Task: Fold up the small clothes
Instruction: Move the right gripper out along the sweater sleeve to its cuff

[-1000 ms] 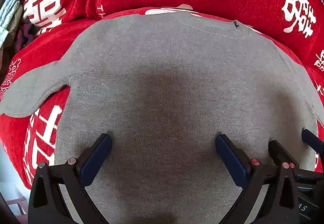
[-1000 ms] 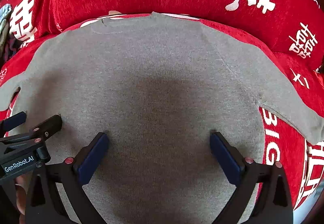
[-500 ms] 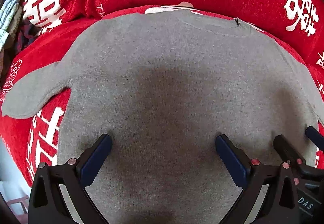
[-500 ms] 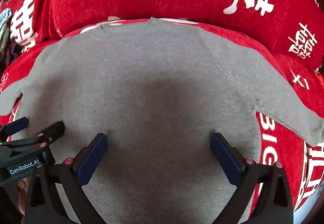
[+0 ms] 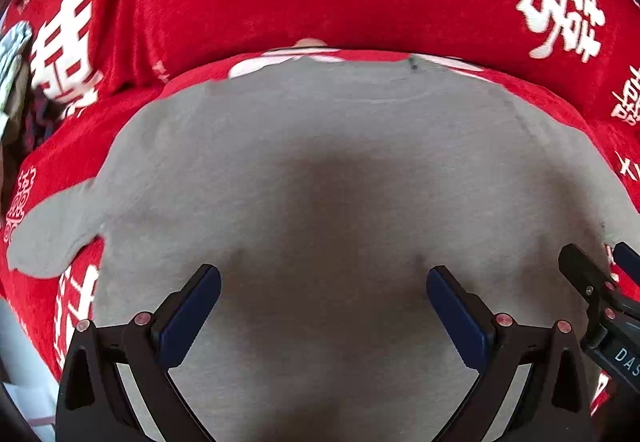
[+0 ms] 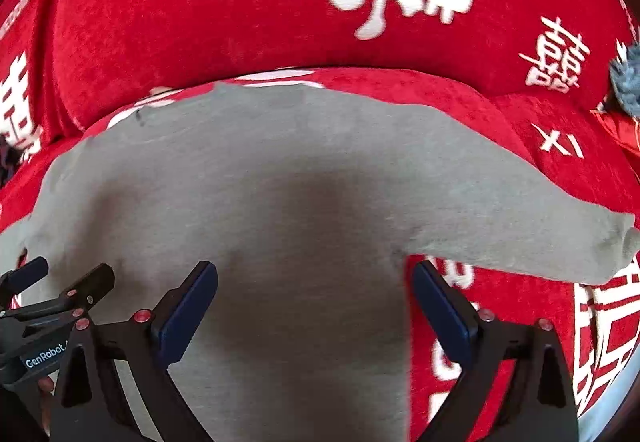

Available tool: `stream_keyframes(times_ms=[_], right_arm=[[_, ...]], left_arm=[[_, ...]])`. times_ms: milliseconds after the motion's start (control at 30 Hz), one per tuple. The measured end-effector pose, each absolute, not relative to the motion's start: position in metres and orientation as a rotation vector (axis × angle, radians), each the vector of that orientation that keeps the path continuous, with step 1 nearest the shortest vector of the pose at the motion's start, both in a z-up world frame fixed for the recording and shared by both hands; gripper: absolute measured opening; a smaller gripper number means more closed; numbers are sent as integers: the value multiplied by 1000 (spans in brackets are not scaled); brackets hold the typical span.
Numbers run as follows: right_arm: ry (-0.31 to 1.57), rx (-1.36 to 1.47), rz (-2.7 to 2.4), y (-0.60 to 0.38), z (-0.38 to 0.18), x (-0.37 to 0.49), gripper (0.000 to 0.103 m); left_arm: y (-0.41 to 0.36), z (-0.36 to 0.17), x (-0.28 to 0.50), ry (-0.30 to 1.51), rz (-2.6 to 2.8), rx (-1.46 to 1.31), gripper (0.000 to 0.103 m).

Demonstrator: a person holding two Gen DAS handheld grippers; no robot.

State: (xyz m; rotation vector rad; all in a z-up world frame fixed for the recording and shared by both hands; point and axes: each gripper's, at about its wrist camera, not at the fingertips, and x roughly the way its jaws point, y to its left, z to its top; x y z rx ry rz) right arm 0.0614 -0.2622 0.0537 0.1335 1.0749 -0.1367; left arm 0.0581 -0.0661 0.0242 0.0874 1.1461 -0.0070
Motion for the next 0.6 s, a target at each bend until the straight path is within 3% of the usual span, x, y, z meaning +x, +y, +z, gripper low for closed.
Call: stream_keyframes(times_ms=[600], right_arm=[[1049,217,-248,-359,52,51,97]], left_arm=[[-170,23,62,1130,-102,205,103]])
